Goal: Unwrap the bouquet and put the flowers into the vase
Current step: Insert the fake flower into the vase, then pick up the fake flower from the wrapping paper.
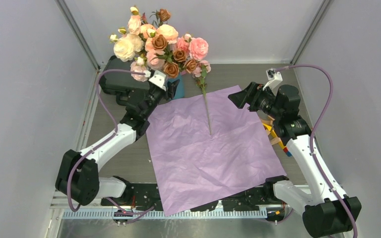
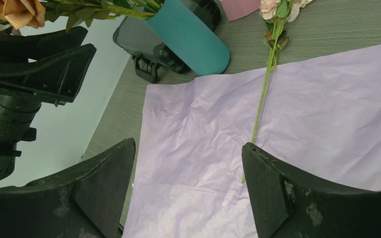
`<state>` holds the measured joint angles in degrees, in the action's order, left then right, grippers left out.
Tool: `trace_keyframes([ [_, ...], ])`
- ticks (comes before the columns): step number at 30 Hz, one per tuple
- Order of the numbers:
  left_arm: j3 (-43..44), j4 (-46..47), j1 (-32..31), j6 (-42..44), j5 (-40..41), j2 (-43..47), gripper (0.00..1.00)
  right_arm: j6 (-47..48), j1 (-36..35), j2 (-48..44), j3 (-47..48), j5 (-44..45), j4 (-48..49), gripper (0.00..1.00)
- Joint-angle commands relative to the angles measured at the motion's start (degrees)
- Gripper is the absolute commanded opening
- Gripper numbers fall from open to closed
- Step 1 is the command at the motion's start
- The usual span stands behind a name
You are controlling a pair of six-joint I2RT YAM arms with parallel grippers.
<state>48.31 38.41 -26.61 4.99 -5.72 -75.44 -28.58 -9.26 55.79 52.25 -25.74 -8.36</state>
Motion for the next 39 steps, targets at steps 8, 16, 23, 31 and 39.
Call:
trace_keyframes([
  [8, -1.92, -7.32, 0.16, -6.71, -6.17, 8.56, 0.58, 1.11, 0.2, -2.32, 0.02, -1.41, 0.46, 0.84],
  [16, -2.93, -14.91, 0.16, -9.53, -8.78, 15.05, 0.67, 2.82, 0.2, -2.92, 0.28, -0.52, -2.86, 0.83],
  [23, -1.02, -30.87, 0.16, -13.14, -12.28, 19.49, 0.78, 6.16, 0.2, -2.9, 1.48, 3.41, -10.16, 0.81],
  [31, 9.05, -58.15, 0.22, -17.2, -10.98, 17.24, 0.84, 6.9, -0.47, -1.09, 0.47, 9.02, -17.66, 0.76],
  [39, 11.8, -74.49, 7.1, -13.8, -15.4, 15.06, 0.95, 4.15, -10.27, 7.98, 0.03, 19.17, -16.53, 0.73],
])
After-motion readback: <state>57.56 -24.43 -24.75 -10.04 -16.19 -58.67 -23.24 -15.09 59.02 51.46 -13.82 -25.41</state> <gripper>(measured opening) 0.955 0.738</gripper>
